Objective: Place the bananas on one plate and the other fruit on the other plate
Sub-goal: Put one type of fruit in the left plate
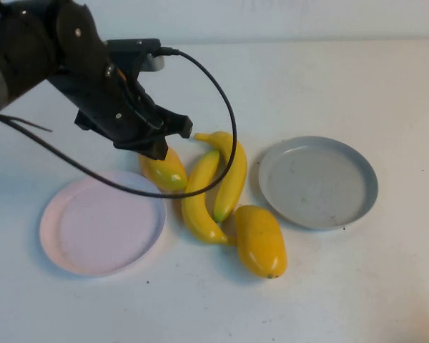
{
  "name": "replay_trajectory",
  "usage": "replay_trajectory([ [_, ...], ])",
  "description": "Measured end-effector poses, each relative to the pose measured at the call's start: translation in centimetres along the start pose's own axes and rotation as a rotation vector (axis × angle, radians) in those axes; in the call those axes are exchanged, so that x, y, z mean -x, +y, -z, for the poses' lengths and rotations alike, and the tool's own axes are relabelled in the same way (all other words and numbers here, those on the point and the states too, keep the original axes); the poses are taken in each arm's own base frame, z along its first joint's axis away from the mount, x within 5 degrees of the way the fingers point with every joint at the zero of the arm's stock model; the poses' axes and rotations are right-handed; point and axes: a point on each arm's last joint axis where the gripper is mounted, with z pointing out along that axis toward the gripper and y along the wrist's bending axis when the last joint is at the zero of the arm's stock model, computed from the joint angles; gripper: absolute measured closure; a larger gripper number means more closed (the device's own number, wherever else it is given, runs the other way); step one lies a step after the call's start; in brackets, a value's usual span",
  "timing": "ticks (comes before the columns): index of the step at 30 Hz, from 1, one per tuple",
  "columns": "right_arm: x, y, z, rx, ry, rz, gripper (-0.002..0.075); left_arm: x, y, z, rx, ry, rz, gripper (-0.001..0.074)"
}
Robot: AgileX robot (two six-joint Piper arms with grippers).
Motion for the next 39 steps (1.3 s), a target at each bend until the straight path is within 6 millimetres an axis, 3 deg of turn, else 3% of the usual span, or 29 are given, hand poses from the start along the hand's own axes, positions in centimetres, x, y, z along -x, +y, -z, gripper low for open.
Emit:
replay_trajectory([
  [4, 0.0, 0.0, 0.0, 0.000, 0.000, 0.000, 0.0743, 1.8, -0.1, -0.1, 0.005, -0.006, -0.016, 0.0645],
  [6, 0.0, 0.0, 0.0, 0.000, 0.000, 0.000, 0.0743, 2.3, -0.1, -0.5, 0.010, 0.005, -0.021, 0.0531],
  [10, 0.0, 0.0, 0.0, 0.000, 0.000, 0.000, 0.0743, 3.4, 0.4, -1.9, 0.041, 0.008, 0.017, 0.0189],
  [13, 0.0, 0.0, 0.0, 0.000, 0.000, 0.000, 0.0743, 3.7, 0.8, -3.2, 0.071, 0.006, 0.104, 0.0086],
  [20, 0.0, 0.0, 0.0, 0.000, 0.000, 0.000, 0.0743, 3.7, 1.6, -6.6, 0.100, 0.040, 0.188, 0.0066],
  [39, 0.0, 0.0, 0.0, 0.000, 0.000, 0.000, 0.0743, 3.9, 2.9, -10.2, 0.162, 0.025, 0.176, 0.0066],
])
